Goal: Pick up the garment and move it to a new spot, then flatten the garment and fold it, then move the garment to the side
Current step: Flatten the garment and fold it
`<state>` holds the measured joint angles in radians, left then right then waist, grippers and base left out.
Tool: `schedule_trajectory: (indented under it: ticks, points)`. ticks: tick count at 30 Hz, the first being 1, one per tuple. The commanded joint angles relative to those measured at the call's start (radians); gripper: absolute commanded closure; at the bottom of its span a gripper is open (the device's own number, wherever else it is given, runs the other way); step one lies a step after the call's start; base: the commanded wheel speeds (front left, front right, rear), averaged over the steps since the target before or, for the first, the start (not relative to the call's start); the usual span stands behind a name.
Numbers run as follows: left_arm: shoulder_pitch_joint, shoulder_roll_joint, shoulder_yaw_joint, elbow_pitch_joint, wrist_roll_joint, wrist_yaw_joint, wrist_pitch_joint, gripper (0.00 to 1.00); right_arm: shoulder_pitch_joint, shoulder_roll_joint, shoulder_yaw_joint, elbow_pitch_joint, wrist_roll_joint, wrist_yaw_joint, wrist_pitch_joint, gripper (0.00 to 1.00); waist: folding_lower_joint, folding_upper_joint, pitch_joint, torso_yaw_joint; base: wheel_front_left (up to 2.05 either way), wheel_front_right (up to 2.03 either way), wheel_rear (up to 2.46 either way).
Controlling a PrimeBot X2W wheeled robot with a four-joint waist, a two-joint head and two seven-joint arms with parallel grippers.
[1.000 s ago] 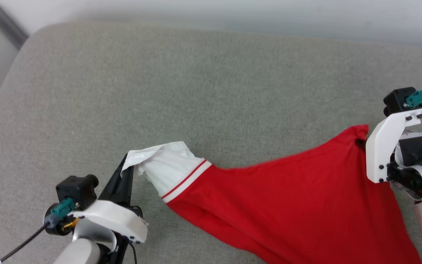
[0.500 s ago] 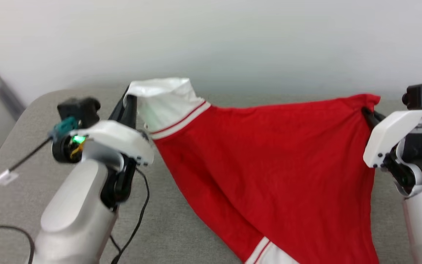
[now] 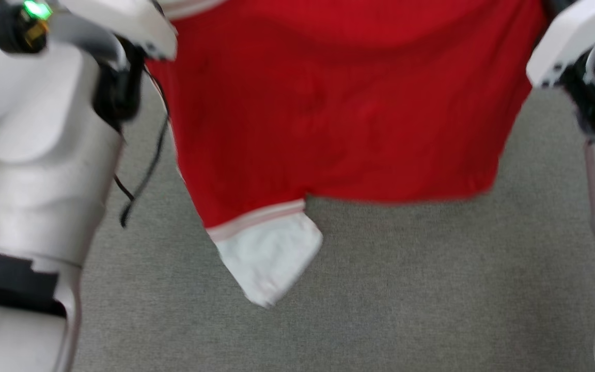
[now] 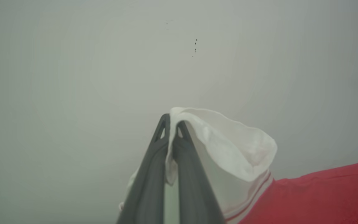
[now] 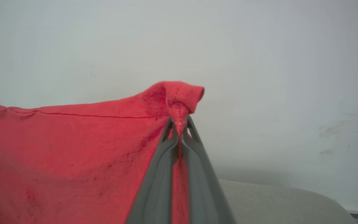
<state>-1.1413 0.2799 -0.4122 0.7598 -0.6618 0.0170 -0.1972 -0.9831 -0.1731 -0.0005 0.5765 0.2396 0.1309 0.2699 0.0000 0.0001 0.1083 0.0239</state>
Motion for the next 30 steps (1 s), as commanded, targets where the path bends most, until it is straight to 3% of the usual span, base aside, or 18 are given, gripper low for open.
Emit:
schedule_trajectory:
  ticks: [1,16,22,30]
  points:
    - [-0.037,0.012,0.008,0.012,0.006,-0.004,-0.009,1.00,-0.039,0.005,0.001,0.009,-0.008,0.000,-0.010,1.00,0.0000,-0.0001,0.051,-0.020,0.00,0.00,0.00]
    - [-0.493,0.105,0.028,0.136,0.059,-0.052,-0.030,1.00,-0.518,0.026,-0.018,0.178,-0.046,0.000,-0.093,1.00,0.0000,-0.0001,0.300,-0.077,0.00,0.00,0.00]
    - [-0.591,0.119,0.022,0.158,0.069,-0.065,-0.022,1.00,-0.644,0.032,0.003,0.213,-0.066,0.000,-0.109,1.00,0.0000,-0.0001,0.422,-0.079,0.00,0.00,0.00]
    - [-0.595,0.113,0.025,0.212,0.052,-0.083,-0.032,1.00,-0.710,0.051,0.054,0.282,-0.054,0.000,-0.146,1.00,0.0000,-0.0001,0.529,-0.075,0.00,0.00,0.00]
